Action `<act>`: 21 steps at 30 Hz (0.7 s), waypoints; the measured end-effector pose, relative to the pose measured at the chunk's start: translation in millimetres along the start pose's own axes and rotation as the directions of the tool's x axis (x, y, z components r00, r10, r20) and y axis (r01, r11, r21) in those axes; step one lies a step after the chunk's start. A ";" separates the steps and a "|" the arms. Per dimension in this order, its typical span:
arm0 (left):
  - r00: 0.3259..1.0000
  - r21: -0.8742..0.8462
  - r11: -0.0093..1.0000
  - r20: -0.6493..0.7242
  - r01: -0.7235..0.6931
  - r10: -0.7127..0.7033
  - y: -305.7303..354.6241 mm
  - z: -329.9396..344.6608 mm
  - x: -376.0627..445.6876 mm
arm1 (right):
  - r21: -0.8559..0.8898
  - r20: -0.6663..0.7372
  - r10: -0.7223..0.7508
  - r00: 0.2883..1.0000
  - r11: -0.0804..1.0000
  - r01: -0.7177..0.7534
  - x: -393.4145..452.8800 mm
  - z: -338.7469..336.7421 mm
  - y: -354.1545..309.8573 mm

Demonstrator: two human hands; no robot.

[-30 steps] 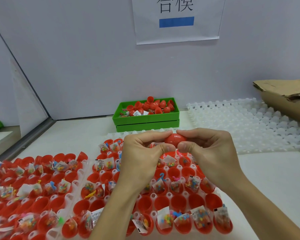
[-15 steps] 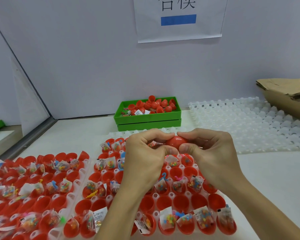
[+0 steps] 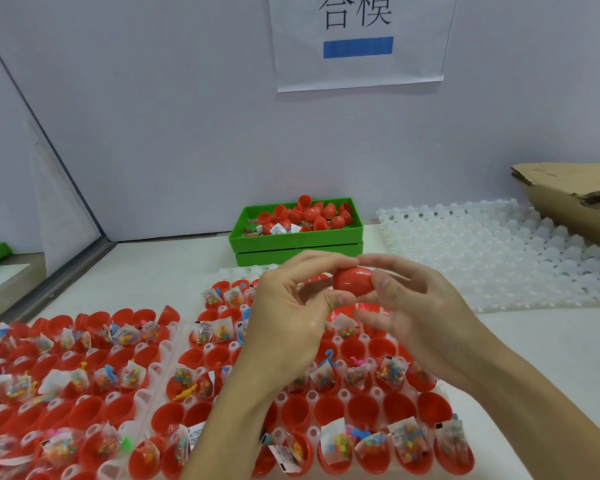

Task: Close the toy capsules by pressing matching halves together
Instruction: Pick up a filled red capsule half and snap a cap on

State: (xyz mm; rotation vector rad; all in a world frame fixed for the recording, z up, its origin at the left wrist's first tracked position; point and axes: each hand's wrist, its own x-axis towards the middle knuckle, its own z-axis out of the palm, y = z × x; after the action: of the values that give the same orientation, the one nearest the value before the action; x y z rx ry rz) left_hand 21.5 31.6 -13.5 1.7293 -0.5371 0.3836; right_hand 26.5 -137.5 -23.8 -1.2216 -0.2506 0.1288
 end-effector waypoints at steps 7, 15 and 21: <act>0.991 -0.103 0.987 0.071 0.121 -0.114 -1.5 -1.2 -0.6 | 0.313 0.341 0.032 0.939 0.938 -0.146 -4.6 0.2 -4.3; 0.952 -0.263 0.916 0.117 0.303 -0.282 -2.1 11.0 -2.8 | 0.069 0.006 -0.128 0.992 0.990 0.127 -0.9 10.4 6.5; 0.961 -0.322 0.906 0.065 0.275 -0.269 -8.0 12.5 -3.8 | -0.052 -0.033 -0.191 0.981 0.981 0.189 -2.1 10.9 9.6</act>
State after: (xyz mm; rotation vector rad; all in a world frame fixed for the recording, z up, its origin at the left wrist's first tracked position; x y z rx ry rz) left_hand 22.3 21.4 -24.9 1.4577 -0.3425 0.0708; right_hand 22.0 -124.8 -29.6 -1.2407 -0.3378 -0.0667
